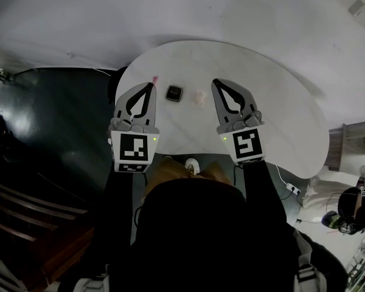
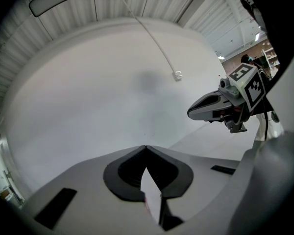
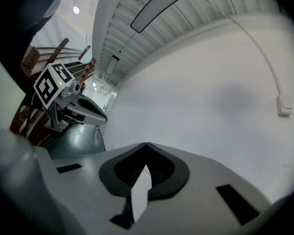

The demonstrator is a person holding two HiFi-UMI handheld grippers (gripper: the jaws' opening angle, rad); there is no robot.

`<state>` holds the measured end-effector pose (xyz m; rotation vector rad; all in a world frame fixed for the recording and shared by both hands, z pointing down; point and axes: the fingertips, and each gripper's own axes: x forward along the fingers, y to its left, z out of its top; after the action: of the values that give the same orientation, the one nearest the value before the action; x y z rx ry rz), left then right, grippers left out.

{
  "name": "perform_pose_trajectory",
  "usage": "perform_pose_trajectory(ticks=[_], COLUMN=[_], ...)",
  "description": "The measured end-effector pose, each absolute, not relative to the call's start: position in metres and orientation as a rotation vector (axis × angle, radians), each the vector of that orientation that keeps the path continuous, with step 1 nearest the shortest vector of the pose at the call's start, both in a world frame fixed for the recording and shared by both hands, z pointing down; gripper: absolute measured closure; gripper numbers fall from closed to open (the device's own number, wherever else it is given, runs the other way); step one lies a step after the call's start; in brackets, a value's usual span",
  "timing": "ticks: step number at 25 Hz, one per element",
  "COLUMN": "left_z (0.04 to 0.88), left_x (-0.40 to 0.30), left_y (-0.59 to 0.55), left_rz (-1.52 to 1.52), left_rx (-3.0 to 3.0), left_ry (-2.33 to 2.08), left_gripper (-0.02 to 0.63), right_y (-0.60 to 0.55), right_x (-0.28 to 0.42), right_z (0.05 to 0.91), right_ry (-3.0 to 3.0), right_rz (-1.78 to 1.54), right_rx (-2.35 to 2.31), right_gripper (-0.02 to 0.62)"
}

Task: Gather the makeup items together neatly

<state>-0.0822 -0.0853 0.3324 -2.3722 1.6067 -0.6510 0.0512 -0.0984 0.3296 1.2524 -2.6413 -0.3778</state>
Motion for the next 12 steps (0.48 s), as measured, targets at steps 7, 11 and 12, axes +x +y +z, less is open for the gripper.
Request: perform_pose_trajectory(ticks=[7,11,12], left_z=[0.3311,0.3318,0.3322], left_x=[-0.0828,-0.0832,-0.0825], left_y=[-0.0851,-0.0830,-0.0823], left_rz=[-0.646,-0.644,-0.643], left_rx=[-2.364,-2.371,-2.374], left_ry=[1.604,1.598,1.594], left_gripper=[0.591,0.591,0.591], right_y=[-0.0973,-0.0951,-0.0945], right_x=[0.0484,0.0446,0.0436], right_z=[0.3391,0.3401,0.3399], right_ry=[-2.612,-2.615,-2.616], right_rz=[-0.304,-0.298,-0.299], right_rx=[1.215,1.198,1.195], right_gripper=[0.569,0.569,0.569])
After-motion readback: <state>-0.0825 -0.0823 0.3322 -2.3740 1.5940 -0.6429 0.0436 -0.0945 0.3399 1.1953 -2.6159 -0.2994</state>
